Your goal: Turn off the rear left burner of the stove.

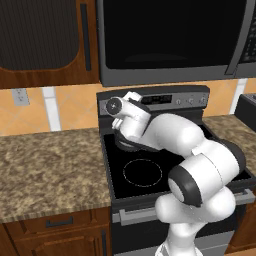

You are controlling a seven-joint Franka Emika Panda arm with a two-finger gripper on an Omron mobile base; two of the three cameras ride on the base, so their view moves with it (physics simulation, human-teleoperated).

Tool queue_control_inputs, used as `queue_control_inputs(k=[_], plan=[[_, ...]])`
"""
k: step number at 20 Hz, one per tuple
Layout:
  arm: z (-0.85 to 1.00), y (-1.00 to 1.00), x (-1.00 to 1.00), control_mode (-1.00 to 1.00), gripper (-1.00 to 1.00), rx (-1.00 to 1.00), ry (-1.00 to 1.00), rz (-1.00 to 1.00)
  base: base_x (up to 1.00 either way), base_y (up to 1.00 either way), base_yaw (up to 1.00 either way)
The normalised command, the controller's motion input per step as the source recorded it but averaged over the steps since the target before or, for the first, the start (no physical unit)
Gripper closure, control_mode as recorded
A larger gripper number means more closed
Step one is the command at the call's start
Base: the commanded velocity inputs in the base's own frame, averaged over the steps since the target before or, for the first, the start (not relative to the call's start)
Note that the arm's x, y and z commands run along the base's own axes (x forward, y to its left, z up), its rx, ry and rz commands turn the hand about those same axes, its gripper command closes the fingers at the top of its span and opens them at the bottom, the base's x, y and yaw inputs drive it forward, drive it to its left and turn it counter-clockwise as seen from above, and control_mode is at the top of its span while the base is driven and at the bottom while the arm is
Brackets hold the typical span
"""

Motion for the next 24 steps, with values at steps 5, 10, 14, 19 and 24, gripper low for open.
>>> queue_control_inputs(k=[5, 10, 14, 19, 24], plan=[[-0.13, 0.00, 0.25, -1.00, -1.00, 0.00, -0.01, 0.04, 0.00, 0.00, 0.00], [-0.11, 0.01, 0.26, -1.00, -1.00, 0.00, 0.00, 0.00, 0.00, 0.00, 0.00], [-0.06, 0.00, 0.27, -1.00, -1.00, 0.00, 0.00, 0.00, 0.00, 0.00, 0.00], [-0.04, 0.01, 0.25, -1.00, -1.00, 0.00, 0.00, 0.00, 0.00, 0.00, 0.00], [-0.05, 0.11, 0.25, -1.00, -1.00, -0.01, -0.01, 0.00, 0.00, 0.00, 0.00]])
